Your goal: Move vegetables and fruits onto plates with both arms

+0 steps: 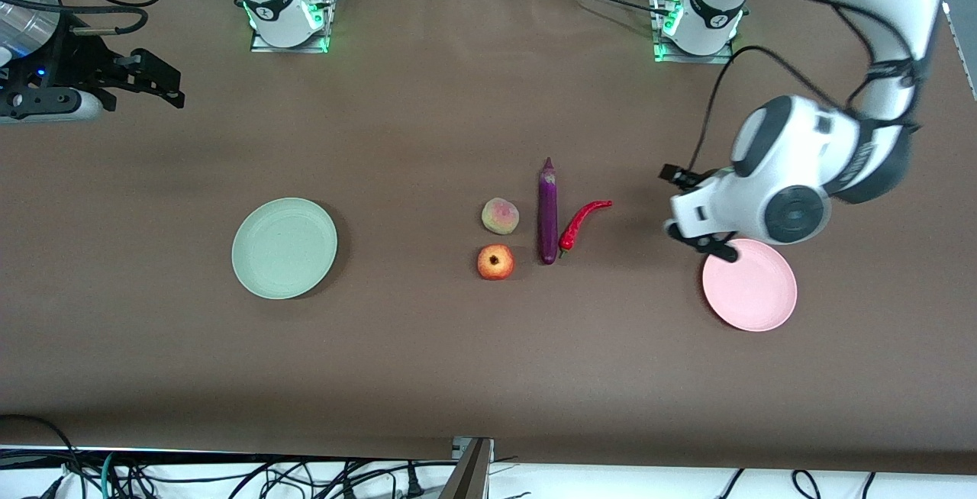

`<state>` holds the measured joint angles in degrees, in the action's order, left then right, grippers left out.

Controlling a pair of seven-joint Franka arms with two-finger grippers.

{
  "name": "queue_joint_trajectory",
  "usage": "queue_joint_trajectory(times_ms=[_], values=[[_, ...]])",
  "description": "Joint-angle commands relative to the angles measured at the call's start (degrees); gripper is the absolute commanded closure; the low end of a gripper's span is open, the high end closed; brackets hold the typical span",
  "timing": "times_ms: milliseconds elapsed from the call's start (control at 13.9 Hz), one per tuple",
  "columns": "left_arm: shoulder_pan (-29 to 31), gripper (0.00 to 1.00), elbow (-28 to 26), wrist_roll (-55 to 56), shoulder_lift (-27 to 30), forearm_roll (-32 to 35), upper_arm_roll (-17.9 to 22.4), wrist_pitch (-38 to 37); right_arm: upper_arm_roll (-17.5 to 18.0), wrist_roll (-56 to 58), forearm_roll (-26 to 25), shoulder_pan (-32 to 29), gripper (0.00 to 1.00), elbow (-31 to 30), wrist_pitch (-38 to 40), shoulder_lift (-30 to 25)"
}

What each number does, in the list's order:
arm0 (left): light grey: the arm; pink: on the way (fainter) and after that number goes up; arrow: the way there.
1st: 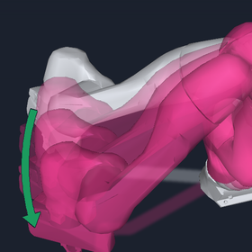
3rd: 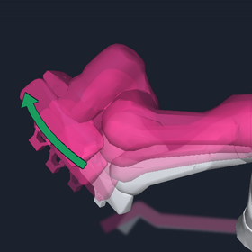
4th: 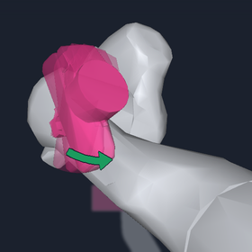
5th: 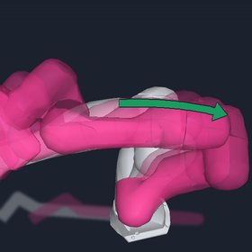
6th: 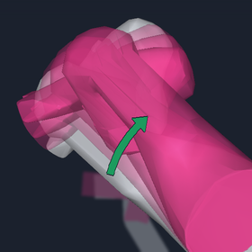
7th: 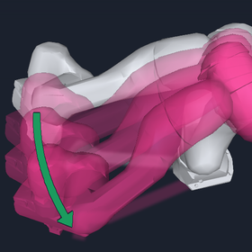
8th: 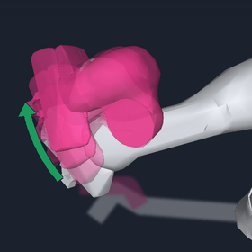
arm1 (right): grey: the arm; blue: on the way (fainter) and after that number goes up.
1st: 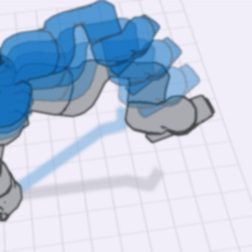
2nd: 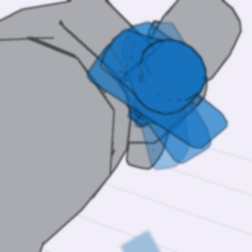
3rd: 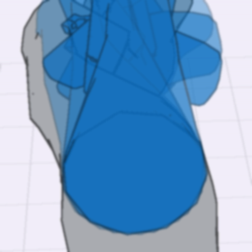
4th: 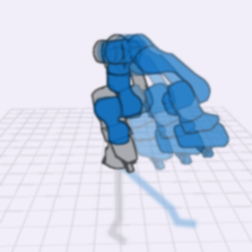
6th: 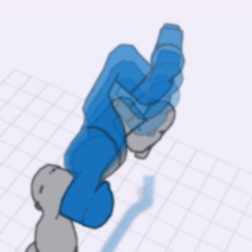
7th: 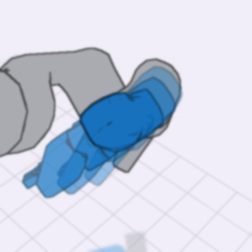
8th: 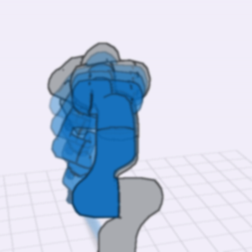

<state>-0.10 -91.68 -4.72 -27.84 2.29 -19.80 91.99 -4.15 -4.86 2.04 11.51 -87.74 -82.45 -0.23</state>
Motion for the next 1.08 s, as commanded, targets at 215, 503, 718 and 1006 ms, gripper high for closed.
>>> queue_joint_trajectory(times_ms=[215,503,718,1006], values=[[-6.5,0.00,-7.0,0.2,-2.0,-0.3,0.3,20.7,0.1,-0.4,1.9,0.5,0.00,-1.4,-2.6,1.4],[-8.3,0.00,-15.0,0.2,-4.1,0.3,0.3,38.4,0.1,-3.5,5.0,2.5,0.00,-0.7,-6.6,5.9],[-10.0,0.00,-15.1,0.2,-8.1,0.8,0.5,44.5,0.1,-9.4,7.7,5.3,0.00,1.2,-10.4,11.5],[-10.4,0.31,-15.7,0.1,-9.7,4.8,0.5,45.3,0.1,-23.5,8.3,13.9,0.00,5.0,-19.4,20.6]])
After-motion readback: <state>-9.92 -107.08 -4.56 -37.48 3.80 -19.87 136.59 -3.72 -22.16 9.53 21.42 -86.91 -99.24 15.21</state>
